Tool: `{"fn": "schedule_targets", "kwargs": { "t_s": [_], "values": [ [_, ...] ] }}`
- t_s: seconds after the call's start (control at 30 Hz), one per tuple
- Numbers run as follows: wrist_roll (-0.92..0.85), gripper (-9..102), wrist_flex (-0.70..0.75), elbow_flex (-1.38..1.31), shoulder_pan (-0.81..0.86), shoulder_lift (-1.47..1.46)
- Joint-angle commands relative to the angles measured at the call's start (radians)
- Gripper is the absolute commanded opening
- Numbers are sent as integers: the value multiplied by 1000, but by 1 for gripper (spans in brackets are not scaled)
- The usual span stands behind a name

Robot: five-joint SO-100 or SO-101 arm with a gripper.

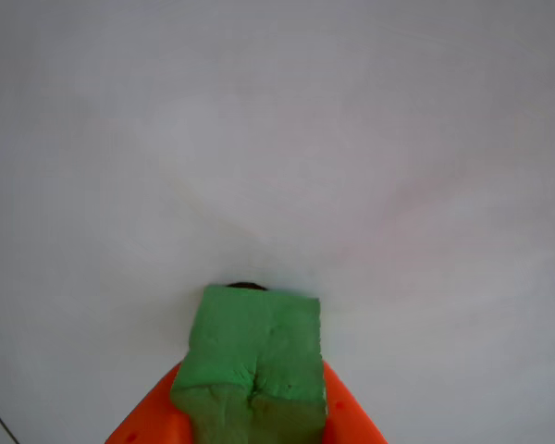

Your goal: Grasp the colored block, Place it on the black dot, and then return the arm to the default position.

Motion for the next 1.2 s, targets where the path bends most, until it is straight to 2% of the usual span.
{"fn": "schedule_targets", "kwargs": {
  "t_s": [0.0,0.8,0.97,1.17],
  "values": [
    [-2,0,0,-3,17,11],
    [-43,0,-8,-2,14,11],
    [-54,12,-11,9,14,15],
    [-63,17,-11,17,12,20]
  ]
}}
